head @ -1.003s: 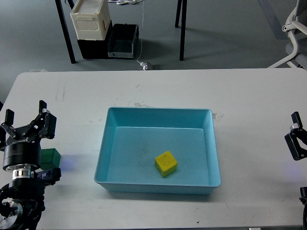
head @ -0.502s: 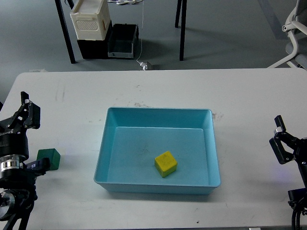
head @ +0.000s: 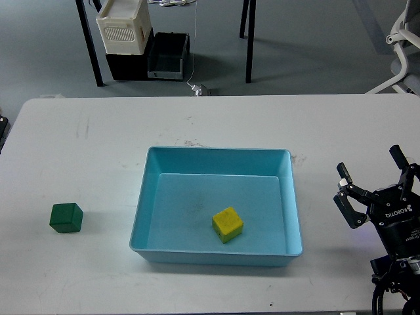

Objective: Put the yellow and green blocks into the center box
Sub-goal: 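Swing the left gripper up and around above the green cube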

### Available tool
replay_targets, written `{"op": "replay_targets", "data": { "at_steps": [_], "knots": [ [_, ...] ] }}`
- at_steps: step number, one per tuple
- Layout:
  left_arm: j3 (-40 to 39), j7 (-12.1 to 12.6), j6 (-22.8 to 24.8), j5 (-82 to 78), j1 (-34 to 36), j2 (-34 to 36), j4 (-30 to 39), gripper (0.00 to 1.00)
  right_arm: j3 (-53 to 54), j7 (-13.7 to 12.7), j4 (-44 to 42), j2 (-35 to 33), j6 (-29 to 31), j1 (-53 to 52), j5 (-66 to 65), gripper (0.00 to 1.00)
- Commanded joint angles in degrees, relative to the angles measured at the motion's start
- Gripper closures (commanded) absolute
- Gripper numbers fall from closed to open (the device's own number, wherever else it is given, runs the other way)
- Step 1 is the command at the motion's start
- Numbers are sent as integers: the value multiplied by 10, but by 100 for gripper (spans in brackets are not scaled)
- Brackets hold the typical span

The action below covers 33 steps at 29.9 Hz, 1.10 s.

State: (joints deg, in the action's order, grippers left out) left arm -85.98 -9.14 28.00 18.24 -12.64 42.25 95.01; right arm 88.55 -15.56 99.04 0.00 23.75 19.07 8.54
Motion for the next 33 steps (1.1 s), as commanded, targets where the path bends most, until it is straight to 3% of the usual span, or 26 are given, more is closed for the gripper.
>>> {"op": "replay_targets", "data": {
  "at_steps": [1,7,11,17,24,33],
  "knots": [
    [3,0,0,-22,15,95,-1,0,-5,0,0,0,2,0,2,0],
    [106,0,0,-23,109,274,-6,0,-18,0,1,0,3,0,3,0],
    [216,3,0,-42,209,325,-18,0,-16,0,1,0,4,0,4,0],
    [350,9,0,-120,328,312,-43,0,-20,1,1,0,4,0,3,0],
    [485,11,0,-174,456,207,-145,0,-19,0,1,0,4,2,2,0],
    [874,20,0,-185,793,112,-257,0,-19,0,0,0,2,4,0,0]
  ]
}}
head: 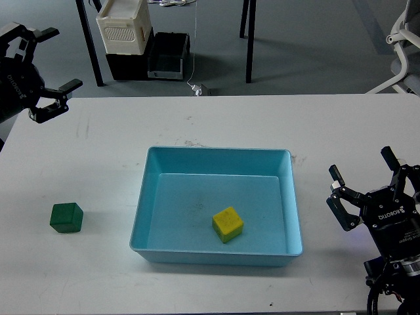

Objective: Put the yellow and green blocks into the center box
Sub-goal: 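Swing the left gripper up and around above the green cube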

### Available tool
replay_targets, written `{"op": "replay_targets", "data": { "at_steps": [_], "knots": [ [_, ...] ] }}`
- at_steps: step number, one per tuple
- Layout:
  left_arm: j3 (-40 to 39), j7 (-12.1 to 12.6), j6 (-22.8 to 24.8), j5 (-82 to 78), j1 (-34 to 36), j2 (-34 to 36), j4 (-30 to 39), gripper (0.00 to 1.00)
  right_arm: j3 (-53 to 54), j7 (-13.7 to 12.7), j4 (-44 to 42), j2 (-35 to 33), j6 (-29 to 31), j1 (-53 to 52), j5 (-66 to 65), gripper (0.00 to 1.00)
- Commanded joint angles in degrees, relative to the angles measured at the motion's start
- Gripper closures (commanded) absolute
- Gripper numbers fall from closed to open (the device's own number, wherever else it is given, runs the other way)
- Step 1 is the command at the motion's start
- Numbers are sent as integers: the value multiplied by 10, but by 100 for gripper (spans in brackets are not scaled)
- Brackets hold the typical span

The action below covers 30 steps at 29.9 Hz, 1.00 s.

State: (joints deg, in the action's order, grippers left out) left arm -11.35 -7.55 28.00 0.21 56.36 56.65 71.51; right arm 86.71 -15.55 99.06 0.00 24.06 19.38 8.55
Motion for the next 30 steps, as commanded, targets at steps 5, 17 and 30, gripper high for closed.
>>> {"op": "replay_targets", "data": {
  "at_steps": [5,17,30],
  "knots": [
    [320,9,0,-56,249,-69,-20,0,4,0,0,0,-1,6,0,0],
    [644,7,0,-174,502,-148,36,0,8,0,0,0,-1,11,-1,0],
    [771,5,0,-230,530,-189,32,0,30,0,-1,0,0,18,0,0]
  ]
}}
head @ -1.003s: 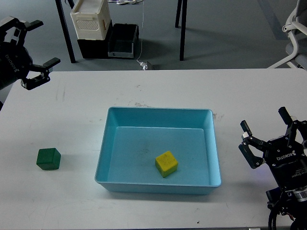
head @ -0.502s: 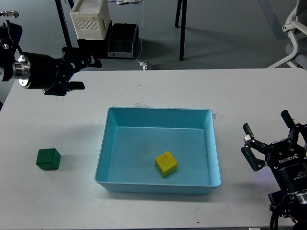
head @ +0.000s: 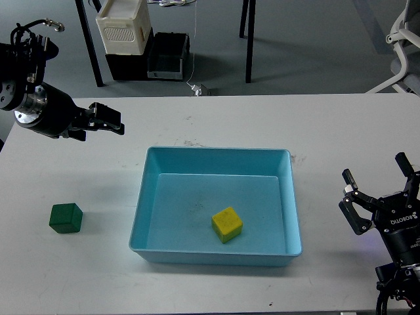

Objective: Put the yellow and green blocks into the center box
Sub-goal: 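Swing the left gripper up and around above the green cube, then lower the left gripper onto the green cube and grasp it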

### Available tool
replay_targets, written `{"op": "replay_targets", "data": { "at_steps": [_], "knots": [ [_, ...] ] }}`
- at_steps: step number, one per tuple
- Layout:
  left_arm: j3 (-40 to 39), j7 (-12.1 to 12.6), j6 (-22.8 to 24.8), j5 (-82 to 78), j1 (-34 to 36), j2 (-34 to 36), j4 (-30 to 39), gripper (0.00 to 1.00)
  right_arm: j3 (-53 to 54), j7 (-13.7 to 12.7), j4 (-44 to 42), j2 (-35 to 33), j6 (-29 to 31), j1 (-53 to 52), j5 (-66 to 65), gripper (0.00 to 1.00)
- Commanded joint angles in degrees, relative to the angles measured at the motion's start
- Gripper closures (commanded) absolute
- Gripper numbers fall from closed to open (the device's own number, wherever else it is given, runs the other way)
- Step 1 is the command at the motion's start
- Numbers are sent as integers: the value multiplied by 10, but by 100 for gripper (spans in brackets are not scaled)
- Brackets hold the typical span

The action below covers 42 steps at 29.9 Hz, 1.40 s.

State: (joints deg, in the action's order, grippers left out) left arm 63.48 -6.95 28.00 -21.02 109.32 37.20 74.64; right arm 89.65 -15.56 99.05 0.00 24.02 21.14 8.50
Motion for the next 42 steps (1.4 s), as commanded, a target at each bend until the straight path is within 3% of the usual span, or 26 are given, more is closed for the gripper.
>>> {"op": "replay_targets", "data": {
  "at_steps": [1,9,16,26,42],
  "knots": [
    [32,-1,0,-27,0,9,1,0,1,0,-1,0,1,0,0,0],
    [59,-1,0,-82,-5,76,39,0,-2,0,-6,0,1,0,0,0],
    [51,-1,0,-84,-62,118,38,0,-5,0,-8,0,1,1,-1,0],
    [-32,0,0,-86,-176,110,-1,0,-4,0,-9,0,1,1,-1,0],
    [-38,-3,0,-104,-207,95,-28,0,0,0,-9,0,2,3,-1,0]
  ]
}}
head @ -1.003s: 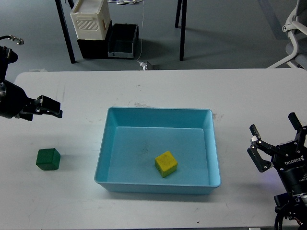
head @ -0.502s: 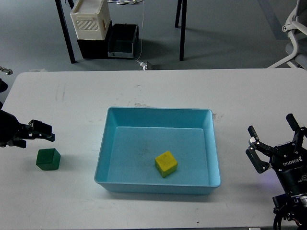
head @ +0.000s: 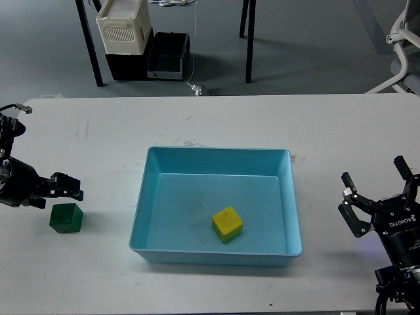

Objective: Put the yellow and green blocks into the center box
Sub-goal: 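Lower the left gripper onto the green cube and grasp it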

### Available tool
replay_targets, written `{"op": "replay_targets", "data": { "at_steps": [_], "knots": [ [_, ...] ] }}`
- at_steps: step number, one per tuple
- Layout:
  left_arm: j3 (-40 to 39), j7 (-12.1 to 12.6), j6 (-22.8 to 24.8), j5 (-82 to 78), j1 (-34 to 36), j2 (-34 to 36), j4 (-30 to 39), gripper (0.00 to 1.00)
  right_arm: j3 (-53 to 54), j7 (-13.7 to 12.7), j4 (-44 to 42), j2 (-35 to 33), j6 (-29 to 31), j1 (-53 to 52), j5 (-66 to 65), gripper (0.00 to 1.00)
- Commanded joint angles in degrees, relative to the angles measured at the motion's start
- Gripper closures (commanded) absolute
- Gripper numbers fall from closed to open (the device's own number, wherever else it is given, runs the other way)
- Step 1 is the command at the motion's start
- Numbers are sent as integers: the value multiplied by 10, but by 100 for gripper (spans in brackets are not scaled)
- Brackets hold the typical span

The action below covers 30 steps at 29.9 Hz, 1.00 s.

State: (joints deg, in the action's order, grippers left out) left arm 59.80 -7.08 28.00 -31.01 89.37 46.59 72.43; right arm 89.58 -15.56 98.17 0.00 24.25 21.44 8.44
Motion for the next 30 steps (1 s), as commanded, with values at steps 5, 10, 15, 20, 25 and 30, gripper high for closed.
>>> {"op": "replay_targets", "data": {
  "at_steps": [5,10,15,20,25,30],
  "knots": [
    [-1,-5,0,-11,-11,2,-6,0,-1,0,-1,0,-1,0,0,0],
    [-5,-6,0,-11,-11,0,-4,0,-1,0,-1,0,-1,0,0,0],
    [-10,-6,0,-11,-24,-4,-9,0,1,0,-3,0,0,0,0,0],
    [-25,-6,0,-12,-45,-4,-19,0,1,0,-3,0,0,0,0,0],
    [-38,-7,0,-12,-58,-5,-22,0,1,0,-3,0,0,0,0,0],
    [-39,-24,0,-14,-69,-19,-30,1,2,0,-3,0,0,0,0,0]
  ]
}}
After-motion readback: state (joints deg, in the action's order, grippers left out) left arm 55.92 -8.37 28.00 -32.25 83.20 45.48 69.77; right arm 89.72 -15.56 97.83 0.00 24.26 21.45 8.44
